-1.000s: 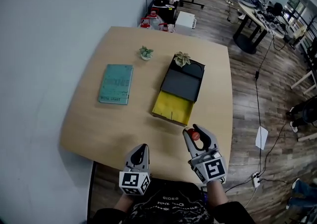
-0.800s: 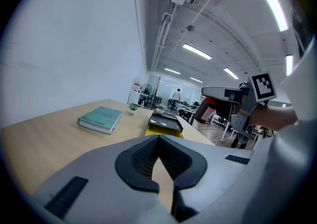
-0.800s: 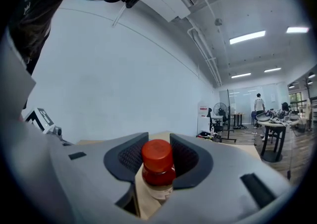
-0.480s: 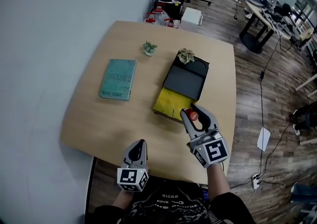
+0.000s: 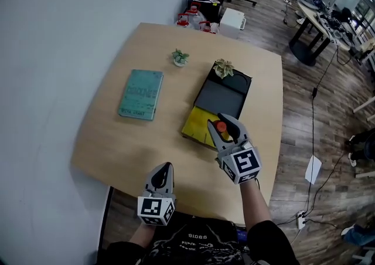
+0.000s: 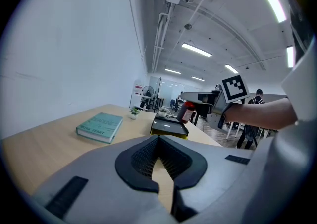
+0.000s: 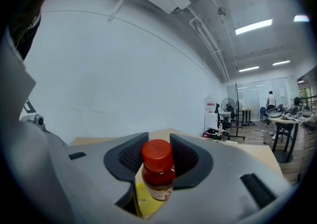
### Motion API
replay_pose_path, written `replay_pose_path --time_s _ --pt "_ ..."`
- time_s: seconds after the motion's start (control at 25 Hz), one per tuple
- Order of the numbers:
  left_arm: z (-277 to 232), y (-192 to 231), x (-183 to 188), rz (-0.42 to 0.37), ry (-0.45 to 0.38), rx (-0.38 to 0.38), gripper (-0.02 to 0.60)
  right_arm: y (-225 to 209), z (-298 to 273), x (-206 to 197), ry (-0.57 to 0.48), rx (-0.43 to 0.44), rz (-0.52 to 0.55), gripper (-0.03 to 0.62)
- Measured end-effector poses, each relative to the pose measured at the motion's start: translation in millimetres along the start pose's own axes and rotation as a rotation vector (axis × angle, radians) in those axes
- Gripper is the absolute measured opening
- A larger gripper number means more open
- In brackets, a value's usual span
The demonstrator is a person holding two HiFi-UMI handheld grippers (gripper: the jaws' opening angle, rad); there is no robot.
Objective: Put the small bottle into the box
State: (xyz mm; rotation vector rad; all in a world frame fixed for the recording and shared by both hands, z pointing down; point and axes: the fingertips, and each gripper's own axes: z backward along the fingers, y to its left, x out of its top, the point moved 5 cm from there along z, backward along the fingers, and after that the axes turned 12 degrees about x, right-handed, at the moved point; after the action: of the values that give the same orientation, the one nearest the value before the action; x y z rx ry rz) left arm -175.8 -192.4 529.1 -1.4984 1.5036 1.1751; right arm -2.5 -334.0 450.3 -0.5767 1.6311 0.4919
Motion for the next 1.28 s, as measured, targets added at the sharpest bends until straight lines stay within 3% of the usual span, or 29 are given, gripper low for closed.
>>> replay_pose_path --time_s 0.28,0.96,1.28 --pt "-14 -3 4 -0.031 0.026 0.003 0.003 -16 -39 -23 0.048 0.049 0.005 0.144" --pt "-61 7 -7 0.070 0.117 0.029 0.004 -42 -105 -105 0.171 0.177 -0.084 0.144" --pt "-88 7 -4 0.129 0.109 0.061 0.003 -57 -116 -138 0.214 0.212 -0.090 0.144"
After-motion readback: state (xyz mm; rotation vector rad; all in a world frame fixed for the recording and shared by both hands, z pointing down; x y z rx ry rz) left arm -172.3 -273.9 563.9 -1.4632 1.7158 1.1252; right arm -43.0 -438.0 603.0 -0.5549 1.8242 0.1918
